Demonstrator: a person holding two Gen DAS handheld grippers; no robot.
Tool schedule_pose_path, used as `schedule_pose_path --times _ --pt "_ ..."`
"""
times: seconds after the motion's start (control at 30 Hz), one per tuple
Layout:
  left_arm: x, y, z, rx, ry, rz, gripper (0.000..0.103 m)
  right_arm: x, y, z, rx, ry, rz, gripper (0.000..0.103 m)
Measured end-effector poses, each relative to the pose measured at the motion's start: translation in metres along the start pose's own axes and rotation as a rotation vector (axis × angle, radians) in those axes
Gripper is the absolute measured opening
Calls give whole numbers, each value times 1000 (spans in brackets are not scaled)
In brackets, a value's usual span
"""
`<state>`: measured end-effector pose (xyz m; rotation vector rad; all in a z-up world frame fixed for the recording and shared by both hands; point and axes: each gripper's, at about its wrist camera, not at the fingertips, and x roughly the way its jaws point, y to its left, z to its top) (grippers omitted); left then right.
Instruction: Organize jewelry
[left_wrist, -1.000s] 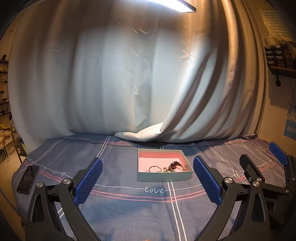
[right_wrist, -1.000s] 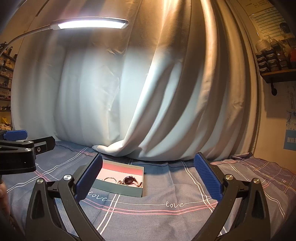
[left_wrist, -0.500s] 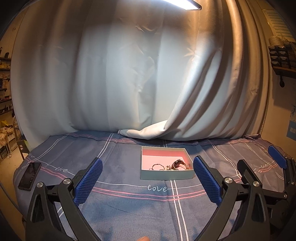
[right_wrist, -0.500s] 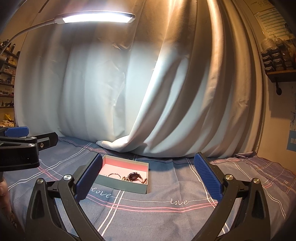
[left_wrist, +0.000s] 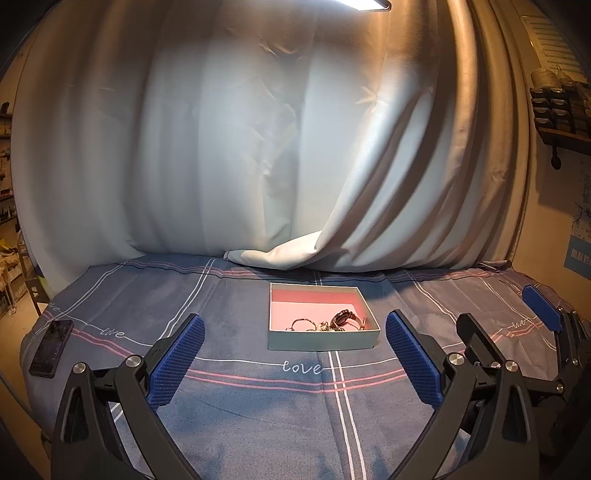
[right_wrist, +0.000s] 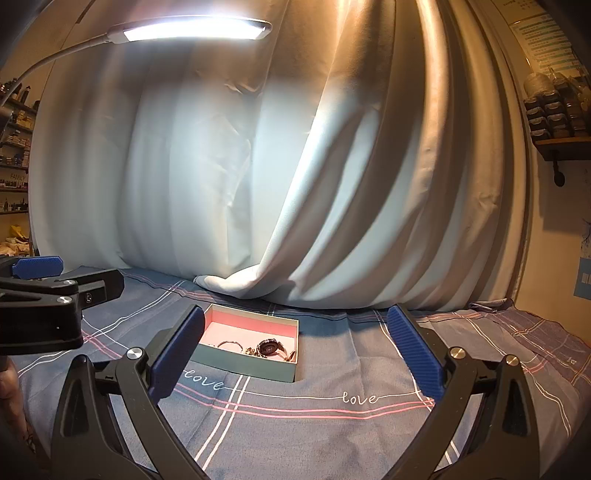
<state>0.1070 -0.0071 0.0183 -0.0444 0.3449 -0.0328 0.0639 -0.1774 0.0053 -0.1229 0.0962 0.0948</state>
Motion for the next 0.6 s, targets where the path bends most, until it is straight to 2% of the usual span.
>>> schedule_pose_path --times 0.1,0.27,0.43,0.6 --pt "2 -2 -2 5 18 -11 97 1 0 -1 -2 5 5 98" --pt "5 -5 -4 13 36 14 97 2 1 -2 -6 10 11 98" --pt "9 -7 -5 23 72 -24 97 5 1 -3 -3 23 14 98" --pt "9 -9 -7 31 76 -28 97 5 1 -4 -8 24 15 98"
